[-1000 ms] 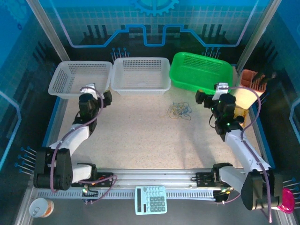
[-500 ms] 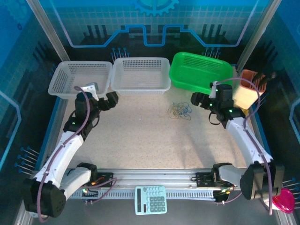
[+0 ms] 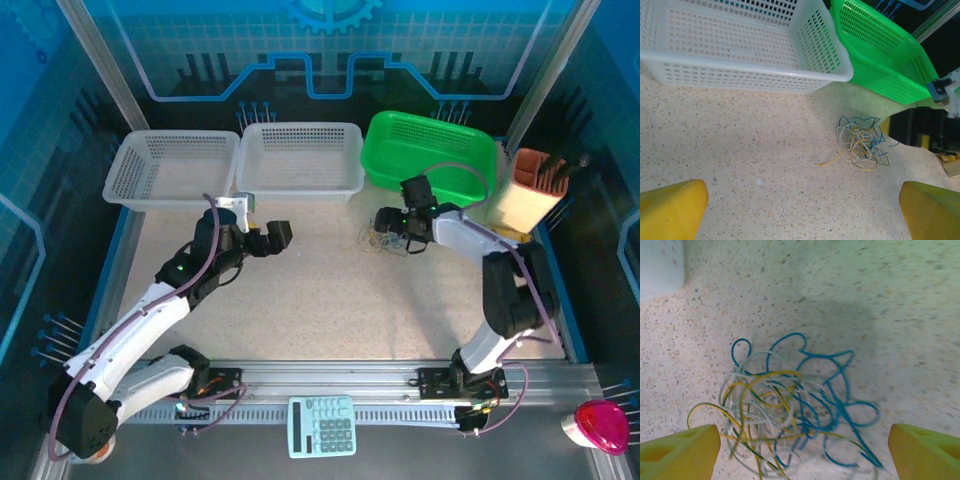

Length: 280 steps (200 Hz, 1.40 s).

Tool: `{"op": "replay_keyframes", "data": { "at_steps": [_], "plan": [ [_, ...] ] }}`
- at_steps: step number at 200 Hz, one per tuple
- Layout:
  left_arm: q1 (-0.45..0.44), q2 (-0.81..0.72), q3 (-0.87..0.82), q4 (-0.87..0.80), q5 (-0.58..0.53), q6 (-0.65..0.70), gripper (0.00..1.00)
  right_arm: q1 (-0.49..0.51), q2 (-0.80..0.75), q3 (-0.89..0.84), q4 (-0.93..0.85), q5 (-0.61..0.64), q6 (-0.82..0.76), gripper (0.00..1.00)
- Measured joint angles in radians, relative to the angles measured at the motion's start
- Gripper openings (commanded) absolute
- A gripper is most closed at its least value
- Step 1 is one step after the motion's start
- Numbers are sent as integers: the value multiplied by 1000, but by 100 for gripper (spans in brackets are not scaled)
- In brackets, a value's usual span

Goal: Untangle the cables

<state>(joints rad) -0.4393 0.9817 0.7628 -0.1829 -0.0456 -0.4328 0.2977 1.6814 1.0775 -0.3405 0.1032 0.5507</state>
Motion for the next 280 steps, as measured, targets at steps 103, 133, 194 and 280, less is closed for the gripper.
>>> {"op": "replay_keyframes", "data": {
  "at_steps": [103,133,194,280],
  "plan": [
    [-2,-21,23,-9,11,-7,99,352,-38,-123,41,-46,-46,68],
    [-2,-26,23,-8,10,-8,99,428,-175,-167,14,-56,-53,76],
    [-2,-29,22,-7,18,-40,99,227,-211,-87,-8,-27,-87,79],
    [-5,-29,18,5,98,-101,99,175,114,40,25,-169,-80,74]
  ]
}}
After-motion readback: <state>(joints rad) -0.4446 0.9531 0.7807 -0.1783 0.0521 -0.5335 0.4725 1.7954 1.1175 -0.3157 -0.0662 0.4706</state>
